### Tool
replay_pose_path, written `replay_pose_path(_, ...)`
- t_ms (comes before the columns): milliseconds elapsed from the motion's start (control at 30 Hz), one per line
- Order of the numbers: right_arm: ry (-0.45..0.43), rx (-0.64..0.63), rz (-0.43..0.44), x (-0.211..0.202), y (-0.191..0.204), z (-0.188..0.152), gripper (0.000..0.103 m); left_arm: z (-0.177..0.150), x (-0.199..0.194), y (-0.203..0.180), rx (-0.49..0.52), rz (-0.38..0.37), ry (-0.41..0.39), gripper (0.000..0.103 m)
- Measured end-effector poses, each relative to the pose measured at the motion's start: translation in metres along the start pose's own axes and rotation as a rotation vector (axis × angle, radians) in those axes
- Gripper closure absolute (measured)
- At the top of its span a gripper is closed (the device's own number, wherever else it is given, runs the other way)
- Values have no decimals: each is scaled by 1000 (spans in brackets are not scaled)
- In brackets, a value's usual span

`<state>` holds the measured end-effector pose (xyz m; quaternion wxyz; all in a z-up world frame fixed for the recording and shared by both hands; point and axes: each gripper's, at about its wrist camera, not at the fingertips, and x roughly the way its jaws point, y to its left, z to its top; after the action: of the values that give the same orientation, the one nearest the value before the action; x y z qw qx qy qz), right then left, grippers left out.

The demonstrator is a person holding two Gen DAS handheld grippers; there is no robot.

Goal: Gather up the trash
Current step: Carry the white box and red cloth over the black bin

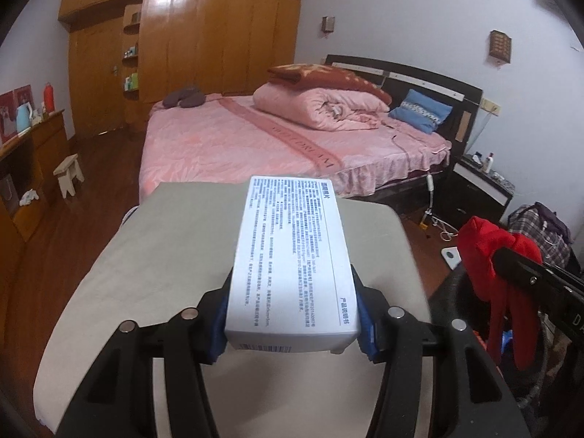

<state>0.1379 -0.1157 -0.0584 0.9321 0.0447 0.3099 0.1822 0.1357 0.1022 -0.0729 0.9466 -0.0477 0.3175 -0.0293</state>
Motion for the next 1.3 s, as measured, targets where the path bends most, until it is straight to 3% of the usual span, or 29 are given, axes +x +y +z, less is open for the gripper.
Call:
replay_pose_path(767, -98, 44, -146, -101, -78, -24, 92, -4, -35, -120, 158, -210, -53, 48)
replay_pose_path(1300, -106, 115, -255, -133, -146, -50, 92, -14, -14, -209, 287, -342, -31, 48)
